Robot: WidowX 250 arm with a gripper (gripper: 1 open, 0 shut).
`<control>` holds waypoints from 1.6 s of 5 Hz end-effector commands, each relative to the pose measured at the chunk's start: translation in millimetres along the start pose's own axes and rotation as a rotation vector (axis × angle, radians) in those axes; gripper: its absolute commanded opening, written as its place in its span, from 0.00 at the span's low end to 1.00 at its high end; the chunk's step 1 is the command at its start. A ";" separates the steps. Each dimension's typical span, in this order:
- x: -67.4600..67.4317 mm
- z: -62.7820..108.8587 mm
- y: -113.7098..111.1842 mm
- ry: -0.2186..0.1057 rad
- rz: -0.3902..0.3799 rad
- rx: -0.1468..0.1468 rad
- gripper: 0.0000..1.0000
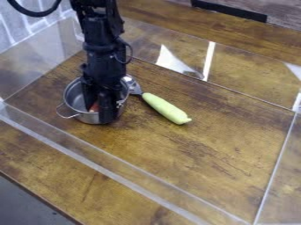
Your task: Remove the mushroom from the silver pot and put it on the table
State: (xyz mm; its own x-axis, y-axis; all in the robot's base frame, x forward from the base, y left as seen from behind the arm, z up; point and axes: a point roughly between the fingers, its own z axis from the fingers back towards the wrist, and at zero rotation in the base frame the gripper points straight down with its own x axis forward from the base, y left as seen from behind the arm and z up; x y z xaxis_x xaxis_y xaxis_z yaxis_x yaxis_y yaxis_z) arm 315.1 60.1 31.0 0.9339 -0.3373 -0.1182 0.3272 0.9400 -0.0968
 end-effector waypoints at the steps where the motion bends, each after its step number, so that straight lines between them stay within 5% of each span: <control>1: -6.3 12.1 6.2 -0.026 0.027 0.014 0.00; 8: -4.1 69.6 -14.4 -0.134 0.005 0.082 0.00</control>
State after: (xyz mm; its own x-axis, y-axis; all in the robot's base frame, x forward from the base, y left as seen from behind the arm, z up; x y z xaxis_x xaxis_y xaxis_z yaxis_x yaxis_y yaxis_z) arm 308.9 58.0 76.7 0.9505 -0.3055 -0.0567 0.3027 0.9516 -0.0525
